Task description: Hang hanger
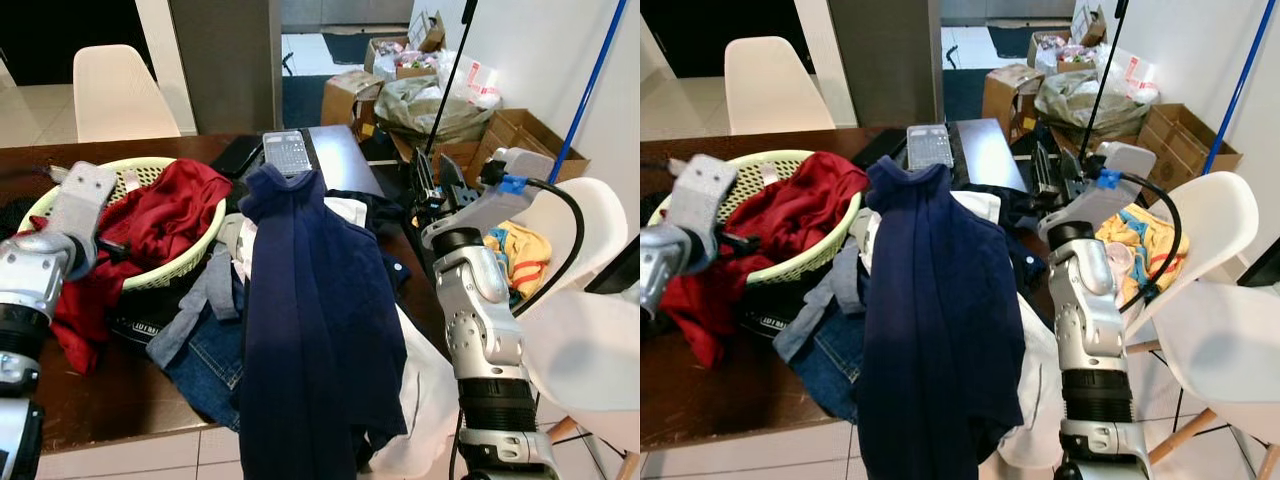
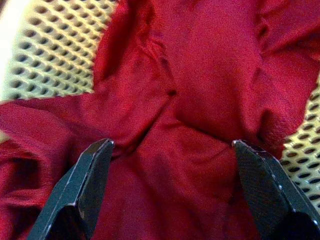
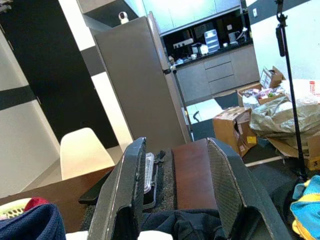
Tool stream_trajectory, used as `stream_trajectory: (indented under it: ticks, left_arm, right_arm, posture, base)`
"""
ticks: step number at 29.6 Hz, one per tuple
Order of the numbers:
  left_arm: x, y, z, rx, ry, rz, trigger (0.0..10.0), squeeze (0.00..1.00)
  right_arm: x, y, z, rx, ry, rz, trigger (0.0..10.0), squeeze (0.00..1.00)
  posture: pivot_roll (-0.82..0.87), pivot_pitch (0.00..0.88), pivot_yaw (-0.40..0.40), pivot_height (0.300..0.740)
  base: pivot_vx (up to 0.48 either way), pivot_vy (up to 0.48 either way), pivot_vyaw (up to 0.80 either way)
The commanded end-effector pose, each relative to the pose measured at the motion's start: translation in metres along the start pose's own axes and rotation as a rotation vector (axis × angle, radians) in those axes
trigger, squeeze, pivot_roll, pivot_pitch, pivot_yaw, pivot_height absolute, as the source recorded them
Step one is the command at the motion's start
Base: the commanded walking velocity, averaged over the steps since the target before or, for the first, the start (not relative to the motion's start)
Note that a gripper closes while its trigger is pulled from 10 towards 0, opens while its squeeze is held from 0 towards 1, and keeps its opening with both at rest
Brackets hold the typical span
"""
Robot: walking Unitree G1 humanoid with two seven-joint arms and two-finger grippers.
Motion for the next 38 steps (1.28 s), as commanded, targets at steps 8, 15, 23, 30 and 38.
stream_trajectory:
  ticks: [8, 15, 23, 30, 38]
  left_arm:
    - [0.0, 0.0, 0.015, -0.053, 0.042, 0.07, 10.0, 0.0]
    - [-0.016, 0.008, 0.019, -0.117, -0.017, 0.082, 10.0, 0.0]
    - [-0.03, 0.015, 0.021, -0.166, -0.065, 0.081, 10.0, 0.0]
    - [-0.036, 0.011, 0.024, -0.159, -0.111, 0.018, 10.0, 0.0]
    - [-0.032, 0.0, 0.025, -0.119, -0.095, -0.03, 0.0, 0.0]
  right_arm:
    - [0.016, -0.02, -0.011, 0.101, 0.112, -0.057, 10.0, 0.0]
    - [0.033, -0.035, -0.033, 0.22, 0.315, -0.096, 10.0, 0.0]
    - [0.051, -0.019, -0.052, 0.234, 0.546, -0.028, 10.0, 0.0]
    - [0.058, -0.001, -0.054, 0.186, 0.62, 0.021, 10.0, 0.0]
    - [0.064, 0.003, -0.054, 0.177, 0.646, 0.021, 10.0, 0.0]
  posture:
    - [0.06, 0.173, -0.006, 0.74]
    - [0.05, 0.18, -0.009, 0.74]
    - [0.04, 0.189, -0.019, 0.74]
    - [0.04, 0.178, -0.028, 0.74]
    - [0.04, 0.165, -0.027, 0.74]
  base:
    - [0.0, 0.0, 0.0]
    - [0.0, 0.0, 0.0]
    - [0.0, 0.0, 0.0]
    - [0.0, 0.0, 0.0]
    - [0.0, 0.0, 0.0]
Point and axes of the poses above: a point about 5 cm out from each wrist's last joint towards the gripper, its own z axis pointing out of the wrist towards the gripper, its own y axis along the axis of the wrist's last joint, x = y × z, the point moved 5 cm from there along z, pointing out of the wrist towards the gripper, and after that the axes turned 4 degrees about -z, right-handed, at the moved point
